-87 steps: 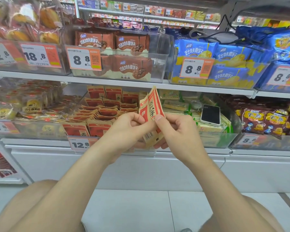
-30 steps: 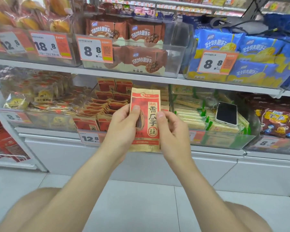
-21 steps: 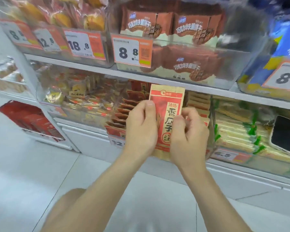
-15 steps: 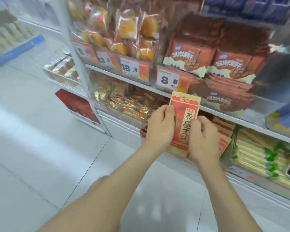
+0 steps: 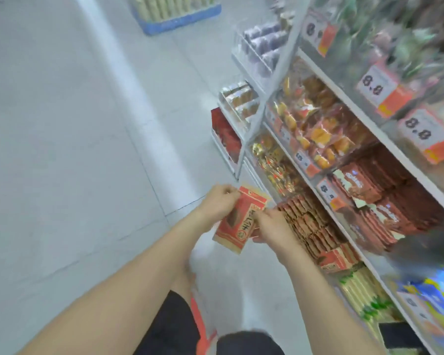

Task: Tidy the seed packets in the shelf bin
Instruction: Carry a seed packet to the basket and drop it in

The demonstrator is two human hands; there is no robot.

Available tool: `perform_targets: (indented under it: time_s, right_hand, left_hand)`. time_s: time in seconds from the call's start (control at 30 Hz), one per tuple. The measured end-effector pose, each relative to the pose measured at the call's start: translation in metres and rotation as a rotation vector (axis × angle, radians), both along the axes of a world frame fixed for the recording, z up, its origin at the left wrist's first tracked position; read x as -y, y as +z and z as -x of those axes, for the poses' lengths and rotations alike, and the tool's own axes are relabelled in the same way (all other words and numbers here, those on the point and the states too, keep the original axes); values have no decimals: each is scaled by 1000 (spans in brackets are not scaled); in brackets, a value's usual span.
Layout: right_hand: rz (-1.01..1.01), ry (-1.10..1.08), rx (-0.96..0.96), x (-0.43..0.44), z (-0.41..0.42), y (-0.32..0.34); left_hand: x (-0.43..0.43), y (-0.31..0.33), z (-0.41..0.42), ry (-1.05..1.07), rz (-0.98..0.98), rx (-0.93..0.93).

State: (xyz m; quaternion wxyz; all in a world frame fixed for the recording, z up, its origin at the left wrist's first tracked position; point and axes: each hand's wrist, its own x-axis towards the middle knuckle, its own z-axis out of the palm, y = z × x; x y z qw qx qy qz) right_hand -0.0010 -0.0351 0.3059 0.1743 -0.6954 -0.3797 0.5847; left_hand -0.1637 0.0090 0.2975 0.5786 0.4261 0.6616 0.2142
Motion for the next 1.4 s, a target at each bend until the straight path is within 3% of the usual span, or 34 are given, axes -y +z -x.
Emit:
perform_targets:
  time_s: [0.17, 0.37, 0.73, 0.93, 1.07, 1.4]
  right_hand:
    - [2, 346, 19, -54, 85, 46]
    - [25, 673, 78, -146, 249, 63]
    - [-197, 730, 39, -305, 555, 82]
    - [-217, 1024, -117, -433, 690, 91]
    - [-246, 1208, -191, -497, 777, 106]
    - [-380, 1423, -227, -558, 1044, 94]
  left_hand:
    - [-8, 23, 102, 232, 1, 75]
    - [-41, 42, 272, 448, 15, 136]
    - [-160, 89, 527, 886, -88, 142]
    - [-249, 96, 646, 1143, -101, 99]
    - [-278, 109, 708, 1267, -81, 179]
    - [-327, 101, 914, 1564, -200, 279]
